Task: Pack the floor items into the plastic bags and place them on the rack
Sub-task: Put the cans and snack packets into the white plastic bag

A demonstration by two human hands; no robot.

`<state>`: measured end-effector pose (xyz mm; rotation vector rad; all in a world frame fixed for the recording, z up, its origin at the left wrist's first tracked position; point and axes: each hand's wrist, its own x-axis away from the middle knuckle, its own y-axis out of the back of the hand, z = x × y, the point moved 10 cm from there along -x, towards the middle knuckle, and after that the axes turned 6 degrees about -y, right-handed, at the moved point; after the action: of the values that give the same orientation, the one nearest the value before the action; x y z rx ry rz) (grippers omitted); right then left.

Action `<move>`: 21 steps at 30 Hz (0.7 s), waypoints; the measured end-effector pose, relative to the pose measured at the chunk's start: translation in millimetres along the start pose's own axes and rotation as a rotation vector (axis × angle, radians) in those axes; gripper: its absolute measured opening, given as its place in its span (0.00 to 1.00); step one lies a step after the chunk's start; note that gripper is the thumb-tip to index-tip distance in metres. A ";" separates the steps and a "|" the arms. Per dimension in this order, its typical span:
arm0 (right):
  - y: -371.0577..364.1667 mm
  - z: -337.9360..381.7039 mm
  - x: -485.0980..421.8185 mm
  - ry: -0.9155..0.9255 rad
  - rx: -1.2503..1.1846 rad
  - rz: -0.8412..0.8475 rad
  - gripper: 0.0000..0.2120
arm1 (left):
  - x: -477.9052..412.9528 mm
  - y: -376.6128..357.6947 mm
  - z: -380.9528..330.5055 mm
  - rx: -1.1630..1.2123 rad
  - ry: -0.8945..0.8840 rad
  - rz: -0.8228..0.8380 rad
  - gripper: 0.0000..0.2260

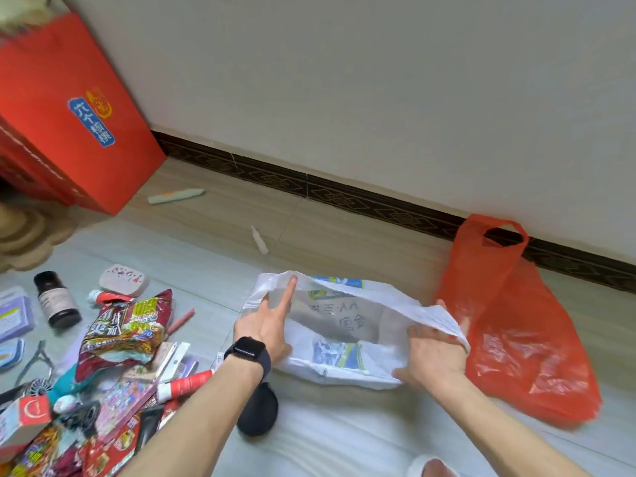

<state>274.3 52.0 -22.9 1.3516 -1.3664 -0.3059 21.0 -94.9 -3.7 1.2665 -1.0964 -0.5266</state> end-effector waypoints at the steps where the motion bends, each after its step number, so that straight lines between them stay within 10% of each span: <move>1: -11.1 3.8 -2.3 0.044 -0.006 0.006 0.44 | -3.7 -10.0 5.2 -0.009 0.017 0.057 0.54; 7: -45.8 12.9 -6.2 0.162 0.060 0.206 0.39 | -6.2 -60.0 -48.6 -0.342 -0.245 0.354 0.28; 11: 15.9 27.9 28.3 0.341 0.098 -0.241 0.15 | 20.0 -30.2 -120.7 -0.526 -0.724 0.029 0.04; 15: 60.3 48.7 57.0 0.610 -0.043 -0.547 0.10 | 18.1 -22.0 -141.4 -0.535 -0.914 -0.061 0.03; 17: 48.6 63.5 40.4 0.704 -0.080 -0.414 0.05 | -11.6 -38.6 -130.7 -0.541 -0.770 0.056 0.12; 21: -27.9 43.3 -18.9 0.473 0.121 0.022 0.36 | -47.9 -70.9 -76.7 -0.603 -0.436 0.281 0.34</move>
<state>248.6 37.3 -69.1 1.3974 -1.0121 0.1120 83.9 -37.5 -80.9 0.4703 -1.3164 -0.8625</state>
